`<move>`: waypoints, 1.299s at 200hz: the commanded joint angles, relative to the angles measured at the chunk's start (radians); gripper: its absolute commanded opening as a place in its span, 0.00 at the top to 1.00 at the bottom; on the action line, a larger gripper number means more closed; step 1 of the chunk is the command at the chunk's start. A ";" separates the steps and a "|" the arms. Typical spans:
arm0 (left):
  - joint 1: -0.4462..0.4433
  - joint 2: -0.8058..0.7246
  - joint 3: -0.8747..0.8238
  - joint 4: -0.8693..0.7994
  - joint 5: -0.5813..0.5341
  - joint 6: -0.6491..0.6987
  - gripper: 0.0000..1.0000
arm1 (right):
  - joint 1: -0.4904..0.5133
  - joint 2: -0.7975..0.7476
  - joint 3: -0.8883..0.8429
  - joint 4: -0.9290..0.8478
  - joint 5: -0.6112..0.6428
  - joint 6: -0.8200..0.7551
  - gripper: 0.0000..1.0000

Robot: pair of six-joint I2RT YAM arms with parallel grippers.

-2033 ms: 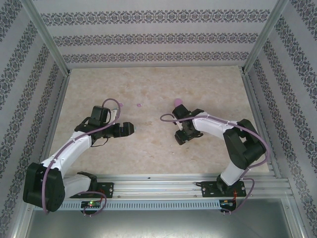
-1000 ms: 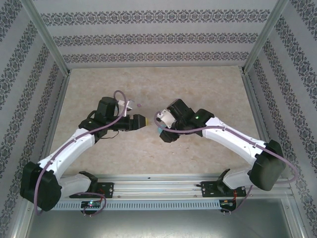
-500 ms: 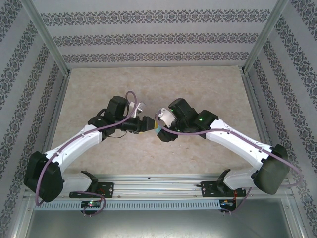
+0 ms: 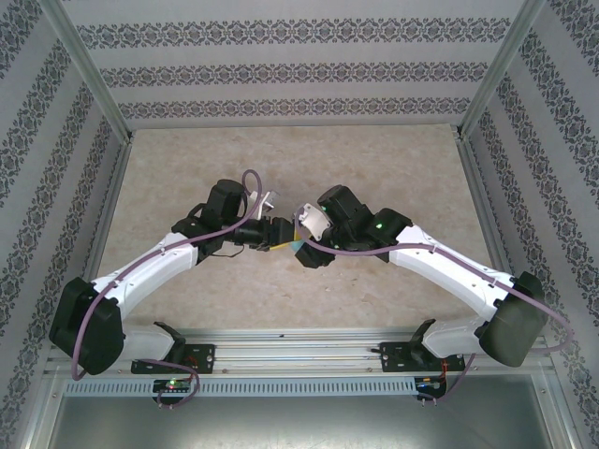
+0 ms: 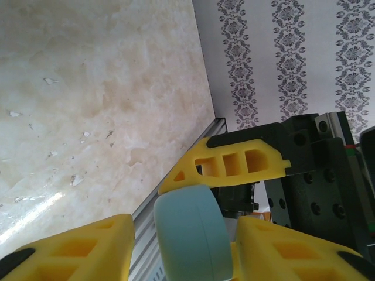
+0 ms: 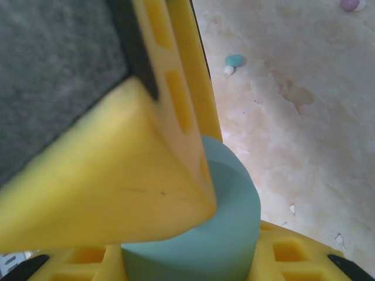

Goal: Insert the wireless bluetooth earbuds into the charging case

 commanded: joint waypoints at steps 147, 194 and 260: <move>0.031 -0.016 -0.057 0.302 -0.069 -0.222 0.80 | -0.026 -0.042 0.064 0.057 0.054 0.172 0.43; 0.121 -0.071 -0.072 0.338 -0.132 -0.265 0.83 | -0.067 -0.134 0.117 0.035 0.130 0.422 0.34; 0.172 -0.091 -0.104 0.563 -0.169 -0.430 0.83 | -0.202 -0.137 -0.011 0.411 -0.114 0.923 0.30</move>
